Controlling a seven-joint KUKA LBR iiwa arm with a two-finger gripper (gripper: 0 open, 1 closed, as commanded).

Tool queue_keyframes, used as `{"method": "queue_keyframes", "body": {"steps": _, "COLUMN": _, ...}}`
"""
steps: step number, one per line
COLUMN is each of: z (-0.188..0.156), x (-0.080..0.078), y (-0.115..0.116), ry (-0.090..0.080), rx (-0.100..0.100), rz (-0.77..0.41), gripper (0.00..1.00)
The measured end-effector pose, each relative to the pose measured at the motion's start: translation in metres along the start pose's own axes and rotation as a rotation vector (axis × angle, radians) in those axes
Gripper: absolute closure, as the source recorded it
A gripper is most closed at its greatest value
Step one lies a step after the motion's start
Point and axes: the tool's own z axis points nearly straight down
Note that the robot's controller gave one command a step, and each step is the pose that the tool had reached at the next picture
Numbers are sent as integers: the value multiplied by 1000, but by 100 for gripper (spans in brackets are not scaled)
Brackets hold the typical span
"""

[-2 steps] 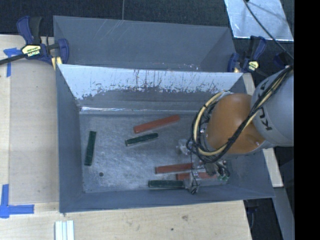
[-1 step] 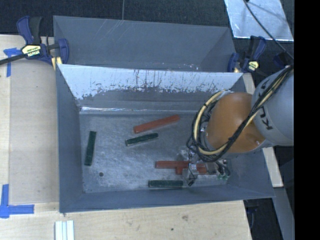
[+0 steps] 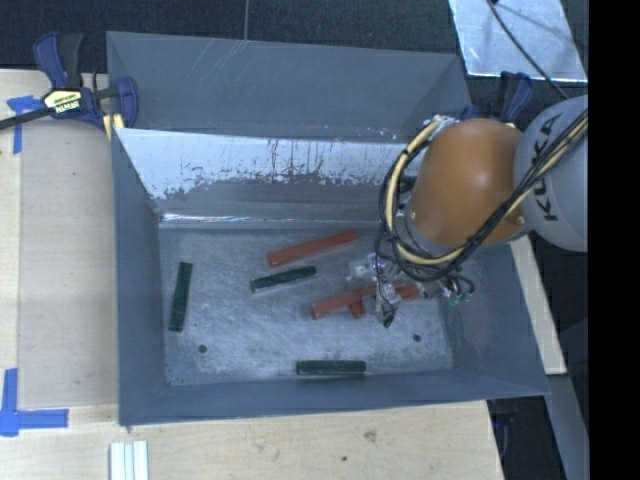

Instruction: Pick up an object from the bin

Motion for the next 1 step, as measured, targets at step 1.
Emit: {"method": "queue_keyframes", "body": {"steps": 1, "z": -98, "x": 0, "y": -19, "ry": -3, "rx": 3, "rz": 6, "gripper": 100}}
